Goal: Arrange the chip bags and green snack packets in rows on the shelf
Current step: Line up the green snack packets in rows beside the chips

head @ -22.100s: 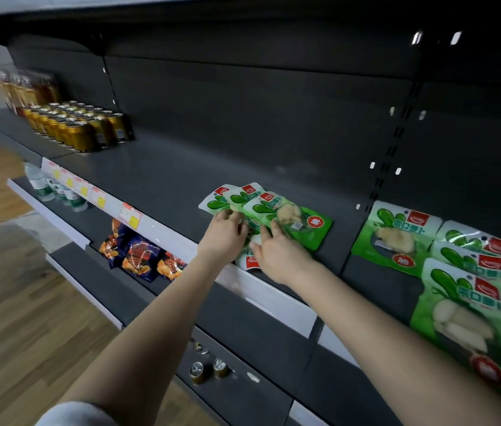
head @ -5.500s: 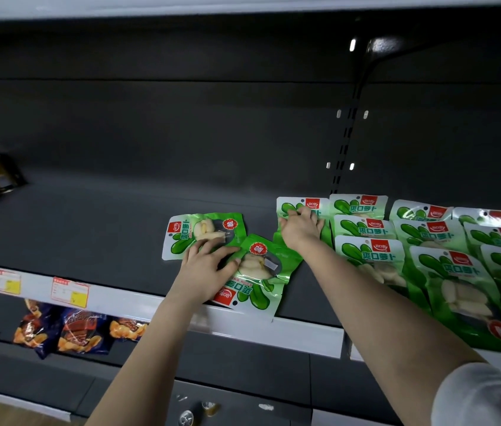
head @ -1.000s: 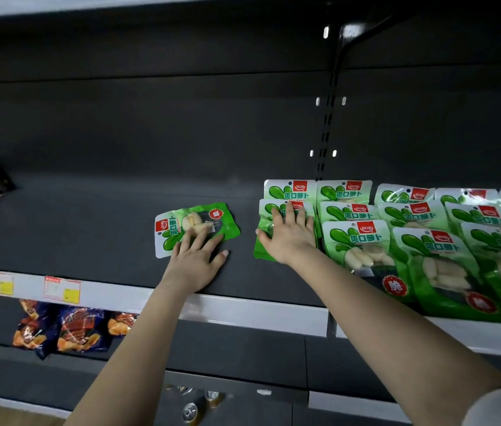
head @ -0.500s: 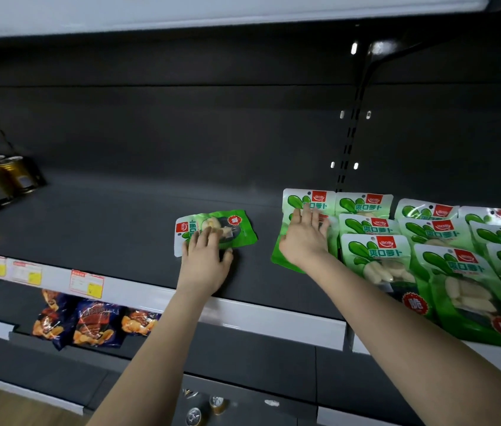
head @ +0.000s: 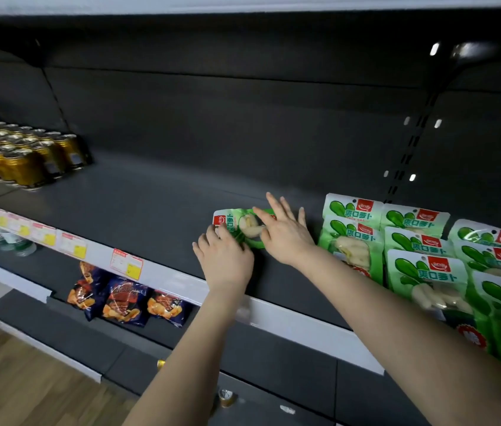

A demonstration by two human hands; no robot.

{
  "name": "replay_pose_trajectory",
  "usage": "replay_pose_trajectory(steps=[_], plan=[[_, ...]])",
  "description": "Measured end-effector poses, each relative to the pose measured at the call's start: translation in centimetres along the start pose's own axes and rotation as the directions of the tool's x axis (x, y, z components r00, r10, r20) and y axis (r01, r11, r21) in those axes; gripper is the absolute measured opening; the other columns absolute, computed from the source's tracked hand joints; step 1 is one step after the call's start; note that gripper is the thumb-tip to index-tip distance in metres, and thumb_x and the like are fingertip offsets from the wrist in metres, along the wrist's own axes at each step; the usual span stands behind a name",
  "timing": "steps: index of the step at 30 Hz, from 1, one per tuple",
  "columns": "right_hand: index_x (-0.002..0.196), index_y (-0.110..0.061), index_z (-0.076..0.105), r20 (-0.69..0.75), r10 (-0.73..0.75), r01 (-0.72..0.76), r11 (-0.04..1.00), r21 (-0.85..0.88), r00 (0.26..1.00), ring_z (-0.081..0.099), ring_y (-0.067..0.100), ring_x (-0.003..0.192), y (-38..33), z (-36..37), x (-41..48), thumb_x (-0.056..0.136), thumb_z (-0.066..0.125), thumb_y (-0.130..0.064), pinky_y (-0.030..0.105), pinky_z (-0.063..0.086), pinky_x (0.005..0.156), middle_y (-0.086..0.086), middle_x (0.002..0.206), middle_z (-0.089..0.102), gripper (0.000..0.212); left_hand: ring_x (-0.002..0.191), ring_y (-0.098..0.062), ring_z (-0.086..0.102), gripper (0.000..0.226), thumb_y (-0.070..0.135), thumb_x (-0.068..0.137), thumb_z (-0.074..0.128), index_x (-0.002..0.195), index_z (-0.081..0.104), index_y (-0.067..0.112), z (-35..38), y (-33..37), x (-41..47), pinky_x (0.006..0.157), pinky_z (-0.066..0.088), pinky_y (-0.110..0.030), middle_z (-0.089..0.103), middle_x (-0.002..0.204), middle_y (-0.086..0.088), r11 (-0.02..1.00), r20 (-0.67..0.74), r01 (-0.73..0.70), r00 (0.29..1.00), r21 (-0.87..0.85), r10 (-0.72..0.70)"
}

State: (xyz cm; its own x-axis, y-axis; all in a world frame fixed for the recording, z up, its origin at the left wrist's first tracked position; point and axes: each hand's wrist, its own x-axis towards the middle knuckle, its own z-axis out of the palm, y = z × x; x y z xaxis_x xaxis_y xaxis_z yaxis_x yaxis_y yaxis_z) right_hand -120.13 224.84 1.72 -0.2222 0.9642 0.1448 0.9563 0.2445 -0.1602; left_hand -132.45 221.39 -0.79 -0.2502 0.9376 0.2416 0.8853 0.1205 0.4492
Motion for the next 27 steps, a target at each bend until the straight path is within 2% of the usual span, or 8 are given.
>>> replay_pose_trajectory(steps=[6, 9, 12, 14, 18, 20, 24, 27], plan=[[0.151, -0.035, 0.017, 0.094, -0.049, 0.046, 0.999, 0.027, 0.994, -0.007, 0.024, 0.147, -1.0, 1.1, 2.2, 0.101, 0.029, -0.036, 0.055, -0.001, 0.116, -0.006, 0.16, -0.011, 0.051, 0.132, -0.035, 0.032, 0.05, 0.026, 0.087, 0.048, 0.13, 0.041, 0.001, 0.0, -0.1, 0.2, 0.113, 0.015, -0.047, 0.038, 0.144, -0.017, 0.998, -0.018, 0.028, 0.999, -0.063, -0.029], [0.151, -0.034, 0.016, 0.132, -0.074, 0.07, 0.997, 0.038, 0.989, -0.005, 0.024, 0.147, -1.5, 1.8, 3.4, 0.102, 0.029, -0.036, 0.055, 0.001, 0.116, -0.006, 0.161, -0.008, 0.051, 0.129, -0.037, 0.036, 0.048, 0.028, 0.088, 0.049, 0.128, 0.044, 0.002, -0.1, -0.2, 0.4, 0.111, 0.02, -0.046, 0.042, 0.141, -0.017, 0.988, -0.038, 0.094, 0.994, -0.123, -0.1], [0.151, -0.037, 0.016, 0.174, -0.032, 0.019, 0.997, 0.081, 0.984, 0.002, 0.021, 0.147, -2.0, 3.0, 4.0, 0.103, 0.023, -0.035, 0.05, 0.006, 0.117, -0.008, 0.161, -0.002, 0.048, 0.127, -0.036, 0.036, 0.049, 0.03, 0.089, 0.047, 0.13, 0.044, 0.003, -0.2, -0.3, 0.3, 0.11, 0.021, -0.045, 0.042, 0.141, -0.016, 0.984, -0.047, 0.119, 0.991, -0.133, -0.126], [0.15, -0.039, 0.017, 0.15, 0.014, -0.026, 0.997, 0.077, 0.989, 0.01, 0.02, 0.146, -2.4, 3.7, 4.0, 0.103, 0.021, -0.036, 0.046, 0.009, 0.117, -0.009, 0.16, 0.003, 0.047, 0.127, -0.036, 0.037, 0.048, 0.031, 0.09, 0.045, 0.129, 0.044, 0.003, -0.1, -0.2, 0.4, 0.11, 0.021, -0.045, 0.042, 0.14, -0.016, 0.984, -0.052, 0.115, 0.991, -0.134, -0.123], [0.149, -0.04, 0.017, 0.172, 0.074, -0.083, 0.995, 0.05, 0.982, 0.018, 0.024, 0.142, -3.0, 3.3, 4.2, 0.102, 0.02, -0.039, 0.045, 0.015, 0.113, -0.004, 0.159, 0.01, 0.047, 0.127, -0.036, 0.036, 0.048, 0.032, 0.092, 0.043, 0.13, 0.043, 0.004, 0.0, -0.3, 0.6, 0.11, 0.021, -0.044, 0.042, 0.14, -0.016, 0.98, -0.039, 0.133, 0.989, -0.151, -0.14], [0.149, -0.04, 0.02, 0.175, 0.093, -0.094, 0.996, -0.002, 0.98, 0.025, 0.028, 0.137, -3.2, 2.8, 4.2, 0.101, 0.022, -0.044, 0.045, 0.021, 0.108, 0.001, 0.156, 0.02, 0.047, 0.128, -0.035, 0.036, 0.049, 0.031, 0.092, 0.044, 0.133, 0.041, 0.005, -0.1, -0.3, 0.6, 0.11, 0.021, -0.042, 0.041, 0.141, -0.015, 0.971, -0.043, 0.152, 0.986, -0.184, -0.162], [0.139, -0.033, 0.042, 0.069, 0.189, -0.183, 0.979, -0.086, 0.98, 0.036, 0.032, 0.125, -3.4, 2.1, 3.6, 0.093, 0.035, -0.06, 0.045, 0.031, 0.099, 0.01, 0.134, 0.043, 0.054, 0.129, -0.034, 0.033, 0.053, 0.027, 0.09, 0.045, 0.137, 0.035, 0.006, -0.3, -0.3, 0.7, 0.11, 0.018, -0.04, 0.038, 0.143, -0.015, 0.964, -0.02, 0.177, 0.983, -0.199, -0.185], [0.13, -0.025, 0.052, -0.081, 0.244, -0.247, 0.969, -0.027, 0.966, 0.04, 0.032, 0.118, -3.2, 3.1, 1.8, 0.086, 0.042, -0.07, 0.044, 0.034, 0.096, 0.011, 0.123, 0.047, 0.064, 0.128, -0.035, 0.034, 0.054, 0.023, 0.088, 0.047, 0.137, 0.034, 0.004, -0.4, -0.3, 0.7, 0.109, 0.018, -0.04, 0.041, 0.14, -0.017, 0.968, 0.011, 0.159, 0.987, -0.194, -0.16]])
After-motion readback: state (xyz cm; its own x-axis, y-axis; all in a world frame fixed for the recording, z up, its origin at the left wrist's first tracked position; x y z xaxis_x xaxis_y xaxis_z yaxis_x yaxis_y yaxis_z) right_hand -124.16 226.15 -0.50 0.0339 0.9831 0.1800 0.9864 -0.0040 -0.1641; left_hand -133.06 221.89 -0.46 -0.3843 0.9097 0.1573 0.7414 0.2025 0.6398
